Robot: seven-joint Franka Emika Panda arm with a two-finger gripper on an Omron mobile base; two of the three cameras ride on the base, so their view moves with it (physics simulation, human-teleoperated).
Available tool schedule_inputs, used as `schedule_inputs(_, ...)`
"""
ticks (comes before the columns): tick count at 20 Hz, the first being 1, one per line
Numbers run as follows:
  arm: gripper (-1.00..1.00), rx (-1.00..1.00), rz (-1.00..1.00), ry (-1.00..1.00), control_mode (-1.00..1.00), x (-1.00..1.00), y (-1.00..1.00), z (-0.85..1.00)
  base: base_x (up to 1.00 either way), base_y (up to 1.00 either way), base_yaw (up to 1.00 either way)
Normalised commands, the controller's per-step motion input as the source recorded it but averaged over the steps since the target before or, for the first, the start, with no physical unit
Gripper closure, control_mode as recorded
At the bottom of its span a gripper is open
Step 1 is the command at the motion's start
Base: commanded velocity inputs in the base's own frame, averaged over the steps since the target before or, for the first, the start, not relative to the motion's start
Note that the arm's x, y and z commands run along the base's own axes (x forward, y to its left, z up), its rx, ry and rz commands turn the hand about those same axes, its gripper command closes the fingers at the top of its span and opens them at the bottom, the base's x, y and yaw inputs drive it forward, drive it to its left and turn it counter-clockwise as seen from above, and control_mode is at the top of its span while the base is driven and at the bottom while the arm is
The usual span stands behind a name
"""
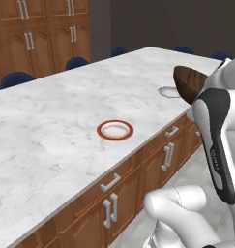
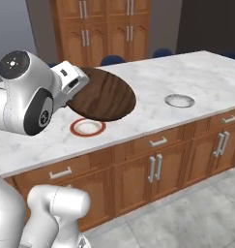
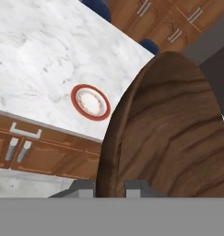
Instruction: Move the bowls from the cabinet to the plates on the dining table.
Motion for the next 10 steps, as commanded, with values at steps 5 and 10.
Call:
schedule_inputs(5, 1.0, 0.0, 0.0, 0.0, 1.0, 0.0, 0.0, 0.0, 0.38, -0.27, 0.2)
schedule_inputs(10, 1.0, 0.0, 0.0, 0.0, 1.0, 0.0, 0.0, 0.0, 0.38, -0.27, 0.19)
